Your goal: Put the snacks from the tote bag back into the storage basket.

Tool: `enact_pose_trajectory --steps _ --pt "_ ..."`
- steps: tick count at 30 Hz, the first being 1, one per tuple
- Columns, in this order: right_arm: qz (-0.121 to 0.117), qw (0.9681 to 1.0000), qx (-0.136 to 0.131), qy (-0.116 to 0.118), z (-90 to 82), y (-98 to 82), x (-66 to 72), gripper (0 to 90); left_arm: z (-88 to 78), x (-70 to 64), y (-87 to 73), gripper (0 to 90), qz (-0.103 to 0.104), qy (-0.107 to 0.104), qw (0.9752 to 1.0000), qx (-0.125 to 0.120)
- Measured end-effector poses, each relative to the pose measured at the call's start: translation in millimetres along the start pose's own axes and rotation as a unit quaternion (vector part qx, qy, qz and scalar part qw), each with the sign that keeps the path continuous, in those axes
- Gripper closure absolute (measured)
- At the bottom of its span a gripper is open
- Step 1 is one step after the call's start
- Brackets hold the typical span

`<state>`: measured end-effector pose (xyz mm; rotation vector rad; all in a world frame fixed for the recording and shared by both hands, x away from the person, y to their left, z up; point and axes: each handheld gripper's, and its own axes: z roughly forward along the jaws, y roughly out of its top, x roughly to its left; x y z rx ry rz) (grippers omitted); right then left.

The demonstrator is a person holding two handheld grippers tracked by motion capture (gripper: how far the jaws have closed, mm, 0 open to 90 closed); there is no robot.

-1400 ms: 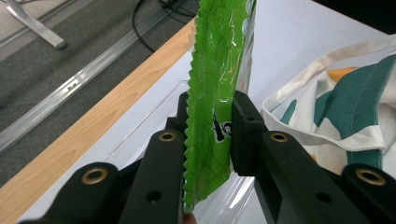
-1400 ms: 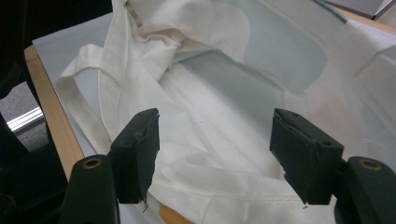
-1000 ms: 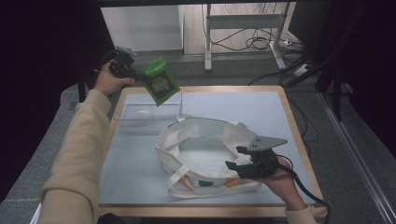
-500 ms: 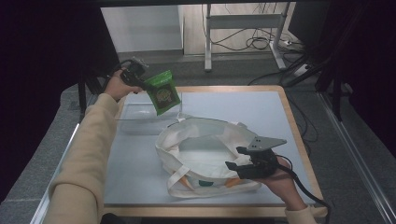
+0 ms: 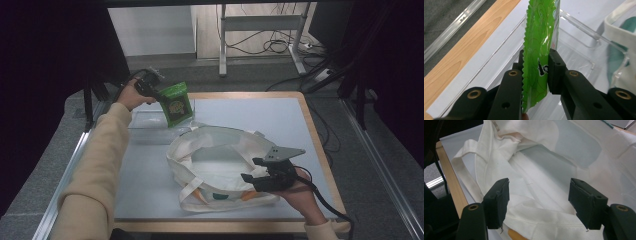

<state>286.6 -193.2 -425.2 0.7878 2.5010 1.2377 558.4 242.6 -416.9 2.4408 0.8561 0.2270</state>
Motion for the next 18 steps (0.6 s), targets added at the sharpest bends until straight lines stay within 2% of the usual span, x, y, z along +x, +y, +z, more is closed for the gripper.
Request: enact_pose_trajectory --steps 6,14,18 --pt "0.003 1.0000 0.004 0.002 3.3 -2.3 -1.8 33.1 6.8 4.5 5.0 76.2 -0.010 0.011 0.9999 -0.008" --pt "0.004 1.0000 0.007 0.001 3.1 -2.5 -2.8 33.0 13.6 4.5 11.8 74.4 -0.003 0.036 0.9990 -0.026" --pt "0.004 1.0000 0.009 0.002 4.3 -2.8 -2.5 33.0 16.0 3.3 15.6 66.5 -0.005 0.059 0.9975 -0.038"
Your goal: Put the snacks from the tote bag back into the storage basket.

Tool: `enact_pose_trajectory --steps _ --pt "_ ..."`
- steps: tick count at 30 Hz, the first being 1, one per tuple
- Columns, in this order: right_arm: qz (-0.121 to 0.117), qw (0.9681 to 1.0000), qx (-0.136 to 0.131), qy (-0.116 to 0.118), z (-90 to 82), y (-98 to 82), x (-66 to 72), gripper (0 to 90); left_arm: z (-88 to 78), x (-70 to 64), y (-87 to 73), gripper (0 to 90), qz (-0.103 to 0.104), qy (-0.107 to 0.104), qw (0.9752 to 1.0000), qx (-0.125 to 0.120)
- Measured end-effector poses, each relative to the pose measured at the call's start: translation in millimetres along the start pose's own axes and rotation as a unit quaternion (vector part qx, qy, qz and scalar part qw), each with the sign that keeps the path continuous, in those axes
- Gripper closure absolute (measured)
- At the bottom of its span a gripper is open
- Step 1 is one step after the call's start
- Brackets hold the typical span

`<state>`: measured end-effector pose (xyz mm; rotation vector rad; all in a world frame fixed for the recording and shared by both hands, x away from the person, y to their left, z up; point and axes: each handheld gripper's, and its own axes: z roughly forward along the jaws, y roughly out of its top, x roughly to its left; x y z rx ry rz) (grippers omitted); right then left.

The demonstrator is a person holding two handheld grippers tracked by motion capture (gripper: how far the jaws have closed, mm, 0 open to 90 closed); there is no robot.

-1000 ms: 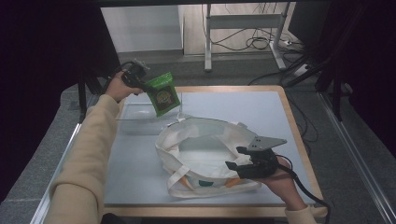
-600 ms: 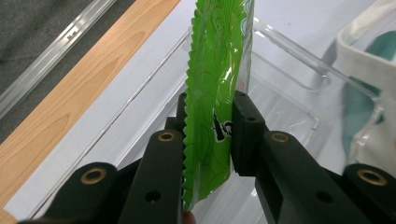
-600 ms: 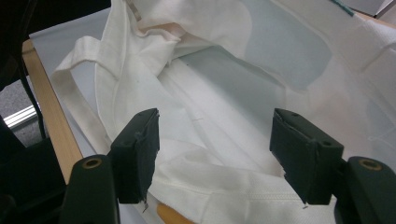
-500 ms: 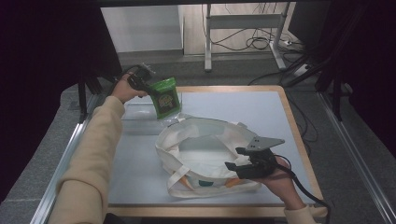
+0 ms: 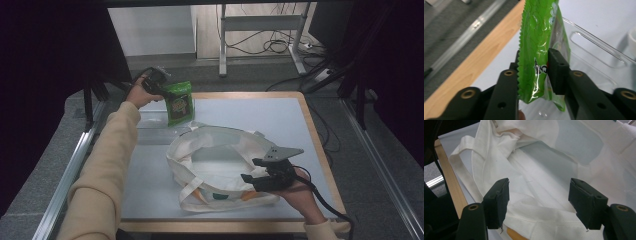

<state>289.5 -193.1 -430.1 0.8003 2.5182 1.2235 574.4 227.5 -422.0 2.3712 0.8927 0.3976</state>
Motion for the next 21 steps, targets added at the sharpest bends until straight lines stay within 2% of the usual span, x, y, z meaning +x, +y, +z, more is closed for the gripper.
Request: enact_pose_trajectory --steps 2,3,7,9,12,14,16,21 --pt "0.000 1.0000 0.002 0.001 0.5 -0.1 0.3 33.0 0.3 -1.0 2.0 57.1 0.002 0.017 0.9998 -0.007" --pt "0.000 1.0000 0.002 0.001 0.7 -0.2 0.2 33.0 -0.4 -1.2 3.1 50.9 -0.001 0.019 0.9997 -0.016" --pt "-0.001 1.0000 0.003 0.001 0.8 -0.2 0.1 33.0 -7.2 -2.5 9.6 44.8 0.004 0.035 0.9986 -0.041" --pt "-0.001 1.0000 0.003 0.001 0.5 -0.2 0.2 33.0 -11.1 -3.8 12.9 43.1 0.004 0.050 0.9975 -0.051" --pt "-0.001 1.0000 0.003 0.001 0.3 -0.3 0.3 33.0 -16.4 -4.4 14.8 43.4 0.001 0.040 0.9972 -0.063" --pt "-0.001 1.0000 0.003 0.002 0.5 -0.2 0.3 33.1 -19.0 -5.0 14.7 43.1 0.001 0.032 0.9976 -0.062" --pt "-0.002 1.0000 0.003 0.003 1.1 -0.4 0.5 33.1 -22.0 -6.5 14.3 42.3 0.003 0.036 0.9969 -0.070" --pt "-0.002 1.0000 0.004 0.004 2.1 -0.6 1.3 33.0 -30.4 -7.8 10.8 42.1 -0.007 0.025 0.9968 -0.075"
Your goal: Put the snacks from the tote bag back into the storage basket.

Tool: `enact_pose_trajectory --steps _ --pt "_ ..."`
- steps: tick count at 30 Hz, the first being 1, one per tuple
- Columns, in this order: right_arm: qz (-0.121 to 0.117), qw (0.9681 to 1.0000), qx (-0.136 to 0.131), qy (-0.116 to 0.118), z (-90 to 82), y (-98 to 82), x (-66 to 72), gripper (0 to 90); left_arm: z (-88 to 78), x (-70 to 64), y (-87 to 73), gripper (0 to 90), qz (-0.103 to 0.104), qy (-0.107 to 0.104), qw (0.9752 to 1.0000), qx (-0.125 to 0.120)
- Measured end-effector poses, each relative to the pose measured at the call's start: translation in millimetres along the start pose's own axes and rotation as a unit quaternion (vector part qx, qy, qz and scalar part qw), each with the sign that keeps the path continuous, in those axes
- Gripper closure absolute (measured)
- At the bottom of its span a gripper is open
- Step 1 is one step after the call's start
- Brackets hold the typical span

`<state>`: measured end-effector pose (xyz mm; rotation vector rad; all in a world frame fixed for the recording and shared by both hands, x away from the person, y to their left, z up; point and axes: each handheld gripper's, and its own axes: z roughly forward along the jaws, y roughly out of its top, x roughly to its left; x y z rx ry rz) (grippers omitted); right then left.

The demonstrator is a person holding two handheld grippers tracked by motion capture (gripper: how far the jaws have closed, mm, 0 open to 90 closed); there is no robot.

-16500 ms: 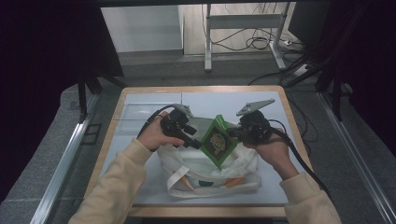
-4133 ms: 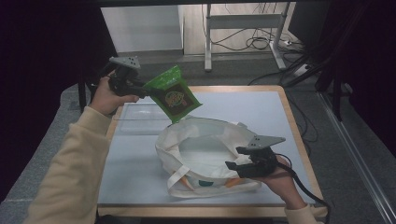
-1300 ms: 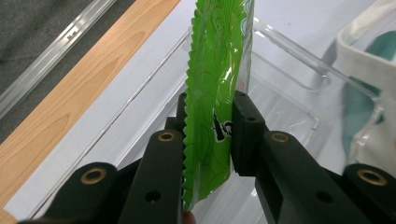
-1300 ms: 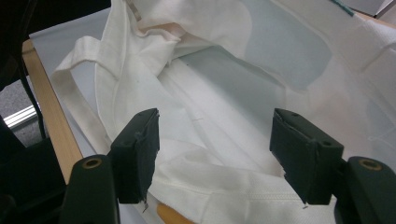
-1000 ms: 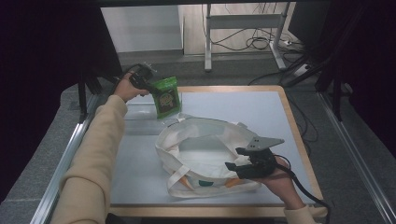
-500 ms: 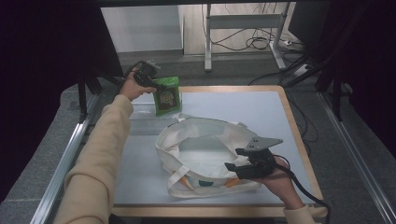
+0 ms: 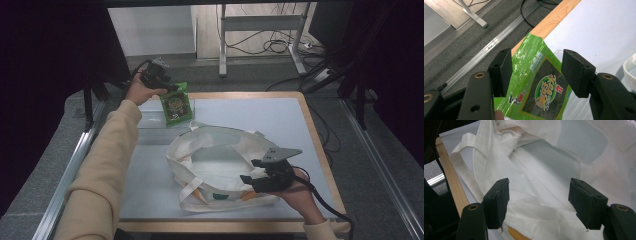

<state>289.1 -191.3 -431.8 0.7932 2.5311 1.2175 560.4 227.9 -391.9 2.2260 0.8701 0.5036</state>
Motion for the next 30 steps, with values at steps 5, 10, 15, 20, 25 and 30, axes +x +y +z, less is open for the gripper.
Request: enact_pose_trajectory --steps 5,10,15,20,25,30 --pt "0.002 1.0000 -0.002 0.001 -0.6 0.3 -0.5 33.0 -9.0 -1.2 -8.8 44.5 -0.017 -0.004 0.9998 -0.004" --pt "0.002 1.0000 -0.004 -0.001 -1.8 0.6 -0.8 33.0 -15.5 -4.7 -23.4 54.8 -0.049 0.008 0.9987 -0.003" --pt "0.003 1.0000 -0.006 -0.002 -3.6 0.9 -1.2 33.1 -21.2 -6.2 -39.6 78.8 -0.084 0.014 0.9962 0.018" --pt "0.002 1.0000 -0.007 -0.001 -3.1 0.8 -0.7 33.0 -15.4 -3.4 -55.8 89.6 -0.109 0.023 0.9921 0.057" --pt "0.001 1.0000 -0.007 -0.003 -3.6 1.9 -0.5 33.0 -5.1 1.4 -63.6 89.8 -0.130 0.034 0.9881 0.075" --pt "-0.002 1.0000 -0.008 -0.001 -2.9 2.9 -0.3 33.0 10.4 6.0 -67.2 89.8 -0.154 0.050 0.9827 0.090"
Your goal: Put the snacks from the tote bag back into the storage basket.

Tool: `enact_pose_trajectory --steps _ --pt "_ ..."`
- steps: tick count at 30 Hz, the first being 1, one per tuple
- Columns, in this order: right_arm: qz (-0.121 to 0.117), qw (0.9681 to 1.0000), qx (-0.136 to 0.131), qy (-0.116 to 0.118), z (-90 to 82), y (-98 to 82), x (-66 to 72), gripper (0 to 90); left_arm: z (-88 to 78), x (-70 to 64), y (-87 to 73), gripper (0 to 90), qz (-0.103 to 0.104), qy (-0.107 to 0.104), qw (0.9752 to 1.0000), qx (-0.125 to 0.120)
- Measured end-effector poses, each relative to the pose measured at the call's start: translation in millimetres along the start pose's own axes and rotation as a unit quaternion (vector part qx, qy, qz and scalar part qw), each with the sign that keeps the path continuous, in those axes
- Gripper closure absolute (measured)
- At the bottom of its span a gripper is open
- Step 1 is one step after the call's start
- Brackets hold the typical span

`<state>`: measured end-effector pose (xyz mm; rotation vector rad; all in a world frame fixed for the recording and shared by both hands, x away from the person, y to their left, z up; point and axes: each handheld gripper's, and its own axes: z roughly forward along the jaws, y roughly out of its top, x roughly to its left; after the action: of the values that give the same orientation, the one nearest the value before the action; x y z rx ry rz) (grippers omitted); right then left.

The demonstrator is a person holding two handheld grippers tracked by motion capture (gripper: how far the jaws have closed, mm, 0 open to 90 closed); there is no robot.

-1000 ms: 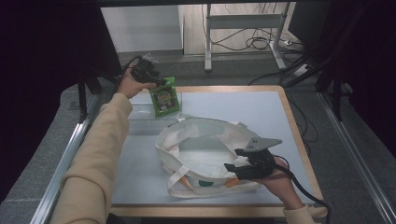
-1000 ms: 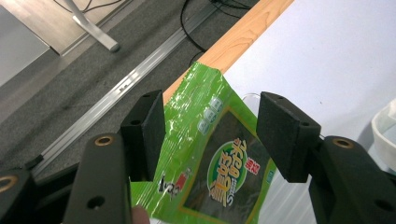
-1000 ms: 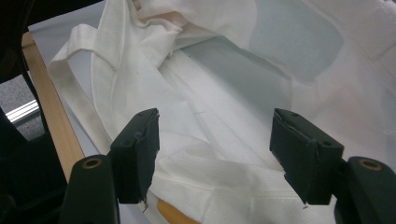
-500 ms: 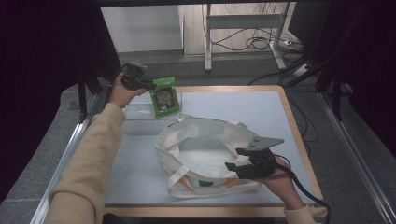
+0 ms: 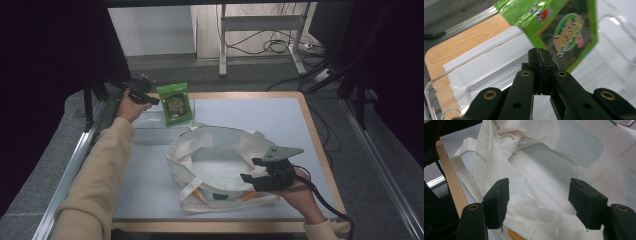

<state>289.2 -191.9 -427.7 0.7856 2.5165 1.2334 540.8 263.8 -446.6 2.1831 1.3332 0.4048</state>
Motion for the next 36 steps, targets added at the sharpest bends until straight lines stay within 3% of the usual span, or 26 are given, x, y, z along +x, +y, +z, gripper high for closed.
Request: enact_pose_trajectory --steps 7,18,36 --pt "0.001 1.0000 -0.001 -0.001 -2.2 0.1 -0.8 33.1 17.2 0.0 1.7 89.8 -0.021 0.003 0.9997 0.007" --pt "0.002 1.0000 0.002 -0.003 -1.3 -1.4 -2.7 33.0 26.9 -11.5 10.7 89.7 -0.015 0.002 0.9998 0.011" --pt "0.002 1.0000 0.001 -0.002 -1.9 -1.3 -2.7 33.0 10.5 -0.8 4.1 89.6 -0.021 0.002 0.9998 -0.003"
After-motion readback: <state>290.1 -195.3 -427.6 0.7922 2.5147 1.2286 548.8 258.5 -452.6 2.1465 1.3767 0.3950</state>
